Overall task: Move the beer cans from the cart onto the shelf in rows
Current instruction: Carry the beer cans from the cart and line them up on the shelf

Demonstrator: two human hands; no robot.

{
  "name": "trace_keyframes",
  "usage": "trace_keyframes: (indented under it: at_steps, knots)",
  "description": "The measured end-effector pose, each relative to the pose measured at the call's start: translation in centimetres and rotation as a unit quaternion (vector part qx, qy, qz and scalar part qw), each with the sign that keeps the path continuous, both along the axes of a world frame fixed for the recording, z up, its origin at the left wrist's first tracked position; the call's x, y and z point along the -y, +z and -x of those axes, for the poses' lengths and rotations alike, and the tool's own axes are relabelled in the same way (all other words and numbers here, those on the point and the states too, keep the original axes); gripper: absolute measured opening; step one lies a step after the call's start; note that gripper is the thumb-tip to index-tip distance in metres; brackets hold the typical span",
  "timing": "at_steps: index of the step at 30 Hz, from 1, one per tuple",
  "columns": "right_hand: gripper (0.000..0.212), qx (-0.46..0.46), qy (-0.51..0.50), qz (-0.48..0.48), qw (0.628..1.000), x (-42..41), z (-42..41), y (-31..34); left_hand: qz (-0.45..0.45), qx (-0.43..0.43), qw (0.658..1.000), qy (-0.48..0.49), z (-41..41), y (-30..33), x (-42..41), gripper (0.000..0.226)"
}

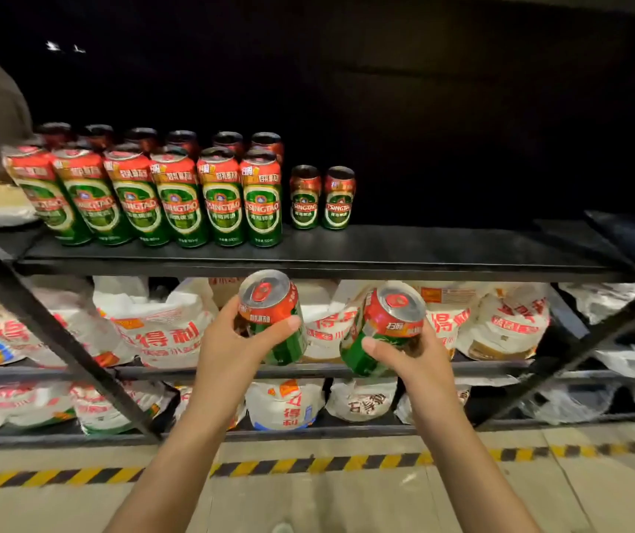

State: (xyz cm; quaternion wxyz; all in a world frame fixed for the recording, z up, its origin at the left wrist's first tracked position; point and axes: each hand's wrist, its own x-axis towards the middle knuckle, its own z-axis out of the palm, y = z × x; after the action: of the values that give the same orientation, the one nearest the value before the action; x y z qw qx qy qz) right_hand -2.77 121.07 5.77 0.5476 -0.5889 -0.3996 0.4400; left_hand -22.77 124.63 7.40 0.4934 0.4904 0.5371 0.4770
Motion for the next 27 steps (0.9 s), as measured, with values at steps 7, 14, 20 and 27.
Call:
trace_keyframes:
  at_steps: [7,14,20,27]
  knots:
    - [0.052,0.028,0.025,-0.003,0.999,-9.0,-1.8,0.6,-0.007,-0.038,0.999,-0.001,-2.6,-0.1,-9.1,0.045]
    - [0.049,0.049,0.068,-0.03,0.996,-17.3,-3.4,0.2,-0.013,-0.062,0.998,0.026,-6.0,-0.5,-16.0,0.05]
    - [0.058,0.064,0.082,-0.039,0.994,-22.5,-3.4,-1.5,-0.01,-0.088,0.995,0.052,-8.0,-1.7,-19.6,0.057]
    - [0.063,0.059,0.106,-0.049,0.991,-24.6,-3.6,-3.1,-0.01,-0.104,0.991,0.081,-8.3,-3.4,-21.3,0.066]
